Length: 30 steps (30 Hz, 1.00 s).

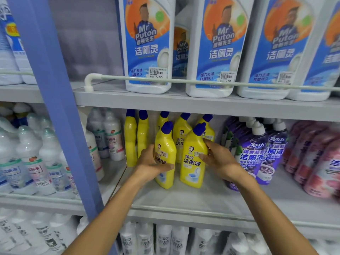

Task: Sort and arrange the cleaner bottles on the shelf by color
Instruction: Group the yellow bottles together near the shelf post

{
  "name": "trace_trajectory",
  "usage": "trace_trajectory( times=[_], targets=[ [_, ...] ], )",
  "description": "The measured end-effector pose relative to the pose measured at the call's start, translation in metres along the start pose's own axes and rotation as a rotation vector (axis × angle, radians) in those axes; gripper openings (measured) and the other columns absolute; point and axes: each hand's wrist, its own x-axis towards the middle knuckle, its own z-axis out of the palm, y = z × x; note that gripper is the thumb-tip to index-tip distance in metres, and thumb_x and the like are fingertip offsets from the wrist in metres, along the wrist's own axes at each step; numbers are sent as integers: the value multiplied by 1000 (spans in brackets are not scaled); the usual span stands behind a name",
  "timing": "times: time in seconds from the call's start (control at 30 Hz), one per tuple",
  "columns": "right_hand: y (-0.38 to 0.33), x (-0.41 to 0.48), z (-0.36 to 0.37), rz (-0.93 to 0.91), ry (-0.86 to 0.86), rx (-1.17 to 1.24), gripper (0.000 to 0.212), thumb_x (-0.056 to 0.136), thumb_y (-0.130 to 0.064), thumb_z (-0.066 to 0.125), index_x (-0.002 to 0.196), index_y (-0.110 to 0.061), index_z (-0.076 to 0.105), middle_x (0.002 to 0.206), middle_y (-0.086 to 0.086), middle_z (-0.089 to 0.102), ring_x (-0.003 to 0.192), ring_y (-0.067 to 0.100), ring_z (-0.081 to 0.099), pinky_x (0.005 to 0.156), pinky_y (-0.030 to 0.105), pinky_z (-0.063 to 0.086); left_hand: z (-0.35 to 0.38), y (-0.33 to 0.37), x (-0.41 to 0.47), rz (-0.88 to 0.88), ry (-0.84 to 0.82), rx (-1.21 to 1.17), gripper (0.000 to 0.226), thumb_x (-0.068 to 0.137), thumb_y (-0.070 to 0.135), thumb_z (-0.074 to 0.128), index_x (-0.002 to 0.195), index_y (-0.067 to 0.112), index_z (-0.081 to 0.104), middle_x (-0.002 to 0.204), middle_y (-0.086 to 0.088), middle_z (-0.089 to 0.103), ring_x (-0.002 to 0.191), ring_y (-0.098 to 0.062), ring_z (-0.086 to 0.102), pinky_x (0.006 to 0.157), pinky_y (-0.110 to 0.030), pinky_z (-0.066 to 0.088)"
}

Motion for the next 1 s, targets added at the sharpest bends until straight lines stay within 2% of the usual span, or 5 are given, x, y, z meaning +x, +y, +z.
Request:
trace_trajectory(
  times=[0.2, 0.43, 0.63, 0.8, 1.0],
  targets=[
    [6, -9, 12, 164, 210, 122, 57, 92, -28, 76, 139, -7, 53, 122, 2, 69, 109, 18, 67, 70, 4, 39, 41, 19, 14, 1, 121, 65, 96, 41, 54, 98, 119, 21, 53, 117, 2, 66, 104, -21, 64, 84, -35, 54],
    [34, -1, 29, 279, 357, 229, 48, 84, -48, 74, 107, -8, 62, 104, 15, 76, 96, 35, 73, 82, 52, 59, 54, 15, 28, 37, 161, 130, 110, 30, 81, 83, 121, 28, 50, 122, 3, 67, 110, -25, 67, 93, -47, 57],
    [39, 0, 29, 254, 460, 141, 37, 94, -26, 73, 119, -1, 61, 115, 21, 70, 106, 41, 65, 86, 44, 53, 42, 8, 31, 113, -83, 164, 85, 56, 52, 88, 127, 21, 53, 123, 3, 68, 113, -18, 66, 98, -40, 55],
    [35, 6, 36, 243, 473, 164, 40, 97, -21, 68, 131, -2, 57, 123, 18, 70, 112, 40, 65, 87, 33, 48, 54, 9, 28, 121, 17, 147, 58, 71, 32, 93, 114, 13, 59, 114, -1, 73, 103, -20, 68, 86, -34, 54],
    [40, 15, 34, 223, 444, 253, 41, 100, -22, 65, 136, -8, 53, 128, 11, 69, 115, 33, 67, 97, 44, 55, 68, 4, 39, 130, 127, 114, 74, 57, 62, 85, 113, 18, 62, 114, -1, 74, 103, -23, 71, 88, -47, 60]
  ],
)
